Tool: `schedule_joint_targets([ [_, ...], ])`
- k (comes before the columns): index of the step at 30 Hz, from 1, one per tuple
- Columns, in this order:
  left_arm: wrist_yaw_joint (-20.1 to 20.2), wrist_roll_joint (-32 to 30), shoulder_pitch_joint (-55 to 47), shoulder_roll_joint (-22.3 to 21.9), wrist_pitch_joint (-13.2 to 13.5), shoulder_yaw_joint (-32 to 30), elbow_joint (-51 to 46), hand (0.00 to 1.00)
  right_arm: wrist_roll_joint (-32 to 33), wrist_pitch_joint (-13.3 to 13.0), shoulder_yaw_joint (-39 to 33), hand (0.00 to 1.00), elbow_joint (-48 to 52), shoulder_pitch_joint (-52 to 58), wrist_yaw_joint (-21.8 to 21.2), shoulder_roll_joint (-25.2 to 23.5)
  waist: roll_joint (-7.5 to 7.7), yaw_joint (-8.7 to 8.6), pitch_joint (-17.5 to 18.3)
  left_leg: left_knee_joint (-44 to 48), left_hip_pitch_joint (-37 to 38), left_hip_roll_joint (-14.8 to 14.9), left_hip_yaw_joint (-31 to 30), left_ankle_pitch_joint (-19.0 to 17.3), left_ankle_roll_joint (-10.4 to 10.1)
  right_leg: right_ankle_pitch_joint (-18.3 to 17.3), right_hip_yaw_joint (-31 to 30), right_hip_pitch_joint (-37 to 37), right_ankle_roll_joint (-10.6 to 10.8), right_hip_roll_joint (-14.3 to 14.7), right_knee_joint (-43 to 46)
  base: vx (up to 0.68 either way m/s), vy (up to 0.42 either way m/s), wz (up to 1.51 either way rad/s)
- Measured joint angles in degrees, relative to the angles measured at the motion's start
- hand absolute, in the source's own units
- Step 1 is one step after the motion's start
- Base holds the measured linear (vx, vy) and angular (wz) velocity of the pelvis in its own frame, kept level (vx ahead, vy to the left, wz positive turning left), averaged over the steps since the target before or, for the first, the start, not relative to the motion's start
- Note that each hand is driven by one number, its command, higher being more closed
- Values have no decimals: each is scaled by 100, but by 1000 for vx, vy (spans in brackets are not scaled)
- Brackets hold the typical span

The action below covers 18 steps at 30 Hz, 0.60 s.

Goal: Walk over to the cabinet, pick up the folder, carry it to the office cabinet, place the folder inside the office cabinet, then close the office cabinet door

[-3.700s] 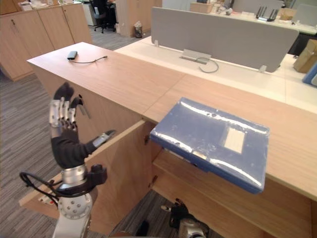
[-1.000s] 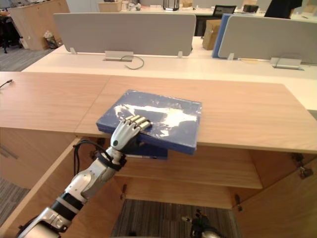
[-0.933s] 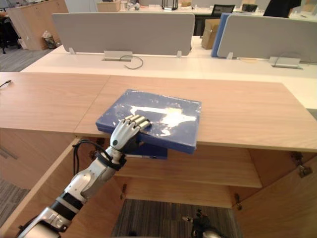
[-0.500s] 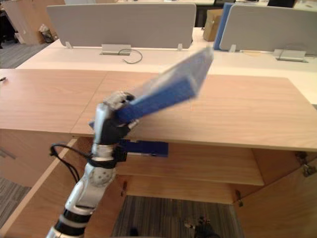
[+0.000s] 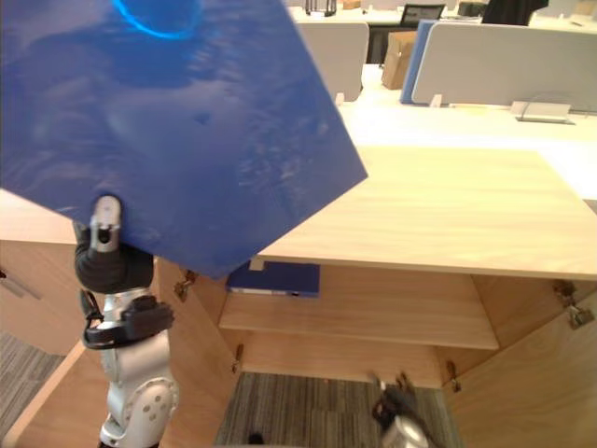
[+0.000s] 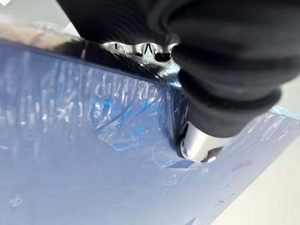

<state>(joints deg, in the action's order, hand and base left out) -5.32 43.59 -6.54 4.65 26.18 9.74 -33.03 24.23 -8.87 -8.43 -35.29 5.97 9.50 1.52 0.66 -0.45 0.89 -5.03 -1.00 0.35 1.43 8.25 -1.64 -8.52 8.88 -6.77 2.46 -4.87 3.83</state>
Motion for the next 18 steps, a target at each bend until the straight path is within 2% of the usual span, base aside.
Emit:
schedule_joint_targets([
  [1, 53, 223, -234, -59, 48, -65, -66, 100, -234, -56, 179, 0, 1182, 322, 79, -173, 4, -10, 24, 1, 5, 8, 58, 0, -1, 0, -27, 6, 0, 4, -2, -13, 5, -12],
  [3, 114, 452, -564, -123, 62, -148, -83, 100, -857, -172, 303, 0, 2739, 723, 226, -361, 9, -15, 44, 2, 8, 27, 130, -7, -7, 3, -141, 53, -5, 19, 5, -11, 1, -19],
  [6, 128, 567, -764, -138, 16, -212, -82, 100, -1329, -243, 193, 0, 4332, 828, 461, -460, 19, -73, 43, 2, 23, 59, 219, -23, -20, 31, -243, 103, -12, 57, 3, -21, -6, -22],
  [7, 131, 567, -775, -149, -3, -214, -82, 100, -1322, -100, 169, 0, 4498, 857, 572, -480, 22, -74, 41, 2, 32, 67, 242, -27, -23, 39, -275, 106, -9, 69, 0, -21, -14, -23],
  [10, 137, 547, -788, -175, -107, -324, -64, 100, -1648, -155, 117, 0, 5614, 774, 585, -469, 13, -121, 43, 3, 55, 83, 321, -43, -38, 63, -349, 134, -18, 92, -8, -15, -6, -20],
  [12, 158, 392, -762, -174, -173, -437, -1, 100, -1768, -665, 99, 0, 6589, -132, 571, -312, 42, -147, 65, 6, 116, 109, 436, -74, -58, 87, -482, 132, -22, 121, -21, -16, 4, -26],
  [14, 194, 197, -668, -171, -224, -463, 127, 100, -1807, -995, 125, 0, 6753, -791, 549, -109, 45, -147, 73, 7, 114, 107, 429, -73, -56, 101, -482, 126, -14, 123, -35, -11, -1, -5],
  [15, 200, 59, -623, -167, -238, -465, 193, 100, -1784, -1066, 163, 0, 6714, -1063, 505, -16, 46, -139, 74, 7, 114, 102, 429, -72, -55, 107, -485, 126, -7, 120, -38, 0, 0, 0],
  [18, 198, -253, -469, -163, -291, -540, 344, 100, -1421, -1060, 412, 0, 6444, -1317, 328, 35, 46, -73, 74, 8, 114, 88, 430, -72, -54, 110, -488, 126, -2, 108, -43, 0, 0, 0],
])
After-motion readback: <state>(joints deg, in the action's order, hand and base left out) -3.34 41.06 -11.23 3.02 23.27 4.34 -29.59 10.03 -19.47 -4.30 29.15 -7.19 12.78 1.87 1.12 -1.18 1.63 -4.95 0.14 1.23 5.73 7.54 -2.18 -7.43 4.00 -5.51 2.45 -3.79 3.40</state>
